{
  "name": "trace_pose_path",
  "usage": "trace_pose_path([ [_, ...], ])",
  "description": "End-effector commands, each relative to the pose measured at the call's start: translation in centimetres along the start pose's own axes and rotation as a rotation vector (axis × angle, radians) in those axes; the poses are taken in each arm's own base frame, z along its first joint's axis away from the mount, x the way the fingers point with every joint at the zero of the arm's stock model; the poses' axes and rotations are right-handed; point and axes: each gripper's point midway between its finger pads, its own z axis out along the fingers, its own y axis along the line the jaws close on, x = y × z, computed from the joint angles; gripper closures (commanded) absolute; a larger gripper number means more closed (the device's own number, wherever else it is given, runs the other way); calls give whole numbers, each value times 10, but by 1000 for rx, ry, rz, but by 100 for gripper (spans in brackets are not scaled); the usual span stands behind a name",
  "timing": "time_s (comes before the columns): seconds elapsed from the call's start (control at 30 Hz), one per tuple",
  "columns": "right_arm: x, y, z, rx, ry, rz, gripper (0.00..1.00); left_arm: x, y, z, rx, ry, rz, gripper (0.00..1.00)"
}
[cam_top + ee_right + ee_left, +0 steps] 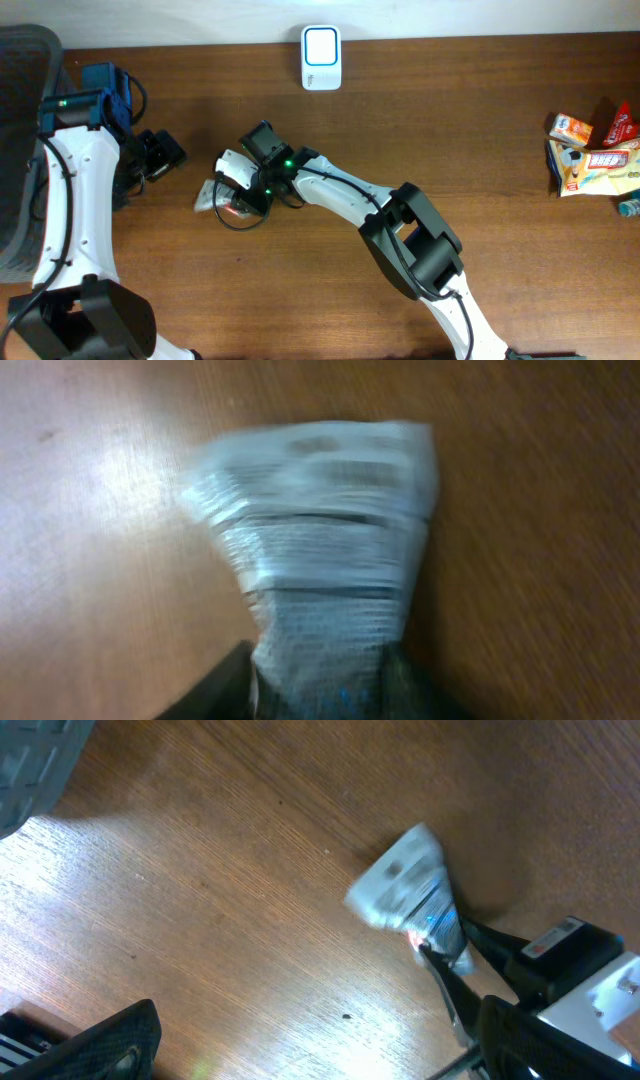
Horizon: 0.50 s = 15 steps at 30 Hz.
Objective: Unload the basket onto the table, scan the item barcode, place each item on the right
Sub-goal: 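Grasp the grey packet with the right gripper and lift it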
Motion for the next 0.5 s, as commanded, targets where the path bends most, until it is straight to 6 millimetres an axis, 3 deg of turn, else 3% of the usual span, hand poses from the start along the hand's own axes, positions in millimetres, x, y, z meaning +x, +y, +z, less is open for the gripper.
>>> trace_pose_path([
  [0.0, 17, -20, 9, 105, 57, 43, 66, 2, 0, -1, 3, -3, -12, 1],
  [0.07, 20, -24, 11, 124, 66, 49, 67, 3, 1, -1, 1, 0, -12, 1],
  [0.1, 23, -36, 8, 191, 73, 107, 73, 3, 1, -1, 0, 1, -12, 1],
  [0.2, 31, -84, -22, 307, 39, 380, 81, 4, 2, -1, -3, 6, -12, 1],
  [0.27, 34, -94, -41, 227, 13, 457, 81, 4, 2, -1, -3, 6, -12, 1],
  [0.37, 30, -91, -75, -109, -97, 569, 81, 4, 1, -1, 1, 8, -12, 1],
  [0.47, 10, -78, -146, -563, -316, 602, 87, 7, -5, -2, 35, 25, -12, 1],
])
